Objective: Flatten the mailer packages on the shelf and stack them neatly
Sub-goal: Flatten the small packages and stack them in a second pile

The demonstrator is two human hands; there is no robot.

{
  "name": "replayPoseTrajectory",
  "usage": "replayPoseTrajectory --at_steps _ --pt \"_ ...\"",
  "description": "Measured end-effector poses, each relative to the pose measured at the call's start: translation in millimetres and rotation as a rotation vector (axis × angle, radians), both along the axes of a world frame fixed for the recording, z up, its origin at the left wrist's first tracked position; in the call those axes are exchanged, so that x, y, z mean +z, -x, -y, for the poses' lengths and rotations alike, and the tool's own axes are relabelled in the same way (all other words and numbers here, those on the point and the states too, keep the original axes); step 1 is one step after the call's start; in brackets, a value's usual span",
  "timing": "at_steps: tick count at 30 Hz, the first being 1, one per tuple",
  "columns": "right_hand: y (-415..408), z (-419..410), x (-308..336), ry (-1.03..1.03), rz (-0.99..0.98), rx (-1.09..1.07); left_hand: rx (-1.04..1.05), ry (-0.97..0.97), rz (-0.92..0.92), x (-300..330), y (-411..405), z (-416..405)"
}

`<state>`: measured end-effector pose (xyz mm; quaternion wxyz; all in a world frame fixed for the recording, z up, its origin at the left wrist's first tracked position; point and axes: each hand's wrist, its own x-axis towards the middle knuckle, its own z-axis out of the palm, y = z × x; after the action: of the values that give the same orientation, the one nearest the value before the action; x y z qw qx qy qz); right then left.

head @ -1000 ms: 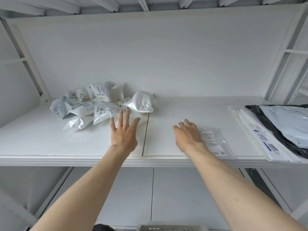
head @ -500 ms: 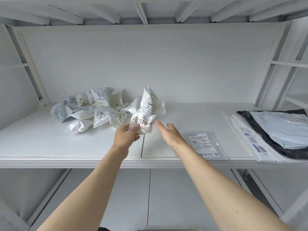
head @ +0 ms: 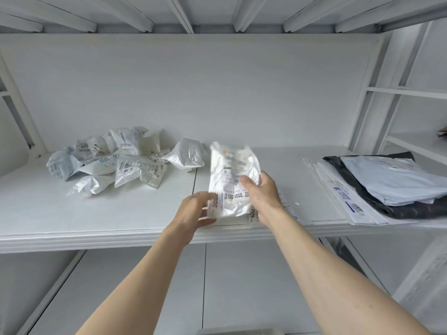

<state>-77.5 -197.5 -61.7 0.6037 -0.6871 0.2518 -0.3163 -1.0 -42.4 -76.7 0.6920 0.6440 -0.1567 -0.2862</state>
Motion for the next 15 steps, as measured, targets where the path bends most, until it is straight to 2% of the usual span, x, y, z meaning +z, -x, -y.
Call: replayPoseTrajectory --at_steps 3,5,7,11,15 --pt "6.7 -3.5 3.9 0.025 -0.121 0.282 0.000 0.053 0.073 16.2 -2.6 5.9" --pt "9.3 -7.6 3.1 0.087 -0.213 0.359 0.072 0.085 0.166 21.9 -2.7 10.4" --pt "7.4 -9.0 5.8 0.157 -0.198 0.292 0.129 0.049 0.253 20.6 -2.6 14.8" --pt "2.7 -3.3 8.6 0.329 -0.118 0.001 0.166 -0.023 0.328 2.7 -0.8 24.4" --pt "-0.3 4.7 4.1 0.347 -0.234 -0.123 0.250 -0.106 0.351 -4.1 -10.6 29.2"
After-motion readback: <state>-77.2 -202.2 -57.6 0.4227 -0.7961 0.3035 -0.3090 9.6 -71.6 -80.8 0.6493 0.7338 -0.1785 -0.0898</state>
